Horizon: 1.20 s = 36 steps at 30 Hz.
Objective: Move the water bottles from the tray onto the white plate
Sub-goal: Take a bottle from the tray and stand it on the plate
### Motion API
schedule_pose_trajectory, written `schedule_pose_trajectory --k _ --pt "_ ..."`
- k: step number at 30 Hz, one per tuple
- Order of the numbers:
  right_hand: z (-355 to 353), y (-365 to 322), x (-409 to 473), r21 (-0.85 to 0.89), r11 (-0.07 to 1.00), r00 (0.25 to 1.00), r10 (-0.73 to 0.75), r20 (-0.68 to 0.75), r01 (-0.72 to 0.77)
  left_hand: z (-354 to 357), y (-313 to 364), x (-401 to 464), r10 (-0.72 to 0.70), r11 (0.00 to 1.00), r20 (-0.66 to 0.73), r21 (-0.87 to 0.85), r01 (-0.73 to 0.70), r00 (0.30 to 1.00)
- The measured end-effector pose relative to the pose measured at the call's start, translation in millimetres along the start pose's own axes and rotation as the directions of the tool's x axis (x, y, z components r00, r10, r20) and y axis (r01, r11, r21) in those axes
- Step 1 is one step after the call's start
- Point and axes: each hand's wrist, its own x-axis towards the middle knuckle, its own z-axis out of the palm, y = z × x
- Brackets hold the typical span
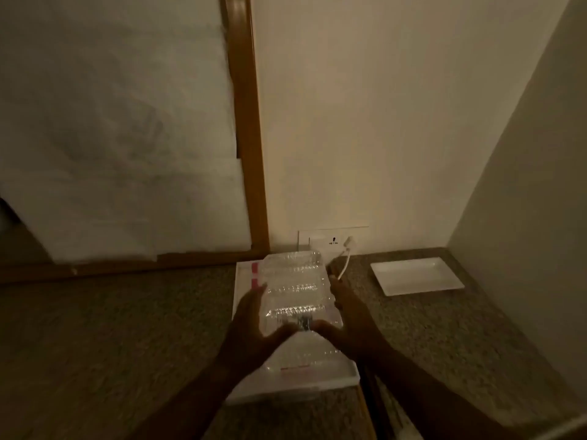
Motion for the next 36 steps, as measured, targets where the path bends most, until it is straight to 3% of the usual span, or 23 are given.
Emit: schedule_pose_trajectory --k 1,4,9,15,20,23,26,28,31,33,36 --pt "4.7 1.4 -7.7 0.021 1.0 1.0 0.012 0.025 -0.013 4.6 -2.6 -6.4 -0.014 0.998 0.071 0.06 0.009 0.997" --pt "19.9 12.9 -29.1 -0.232 0.971 0.985 0.095 0.143 -0.06 23.5 -29.8 -22.5 -0.05 0.955 0.277 0.295 -0.035 0.96" --pt "31.3 24.4 -21.0 -0.627 0.768 0.915 0.15 0.375 0.131 28.5 -46.4 -19.4 -0.071 0.871 0.355 0.477 -0.115 0.932" --pt "43.0 24.8 2.4 -0.733 0.598 0.833 0.188 0.52 0.323 30.2 -38.9 -2.1 -0.038 0.825 0.4 0.53 -0.198 0.916" --pt "60.7 25.0 8.1 -0.782 0.509 0.817 0.233 0.527 0.359 29.4 -36.0 3.0 0.005 0.788 0.427 0.555 -0.266 0.904" --pt "54.0 25.2 2.6 -0.791 0.579 0.885 0.239 0.399 0.2 19.1 -21.1 14.0 0.157 0.743 0.422 0.545 -0.388 0.893" --pt "27.0 25.9 -1.5 -0.699 0.713 0.959 0.232 0.161 -0.055 6.6 15.8 42.6 0.406 0.672 0.371 0.499 -0.548 0.835" --pt "6.5 21.1 3.3 -0.561 0.798 0.971 0.235 -0.044 -0.219 -0.9 52.3 69.9 0.447 0.76 0.295 0.372 -0.532 0.845" --pt "-29.3 10.4 22.1 -0.306 0.878 0.913 0.279 -0.297 -0.368 4.7 107.9 110.3 0.311 0.949 0.156 0.006 -0.316 0.937" --pt "-46.9 6.9 35.0 -0.216 0.901 0.872 0.264 -0.412 -0.375 23.5 132.4 128.5 0.209 0.972 0.17 -0.144 -0.185 0.963" --pt "-76.2 12.3 49.5 -0.152 0.916 0.758 0.205 -0.619 -0.372 66.8 165.5 149.2 0.233 0.958 0.177 -0.213 -0.194 0.956"
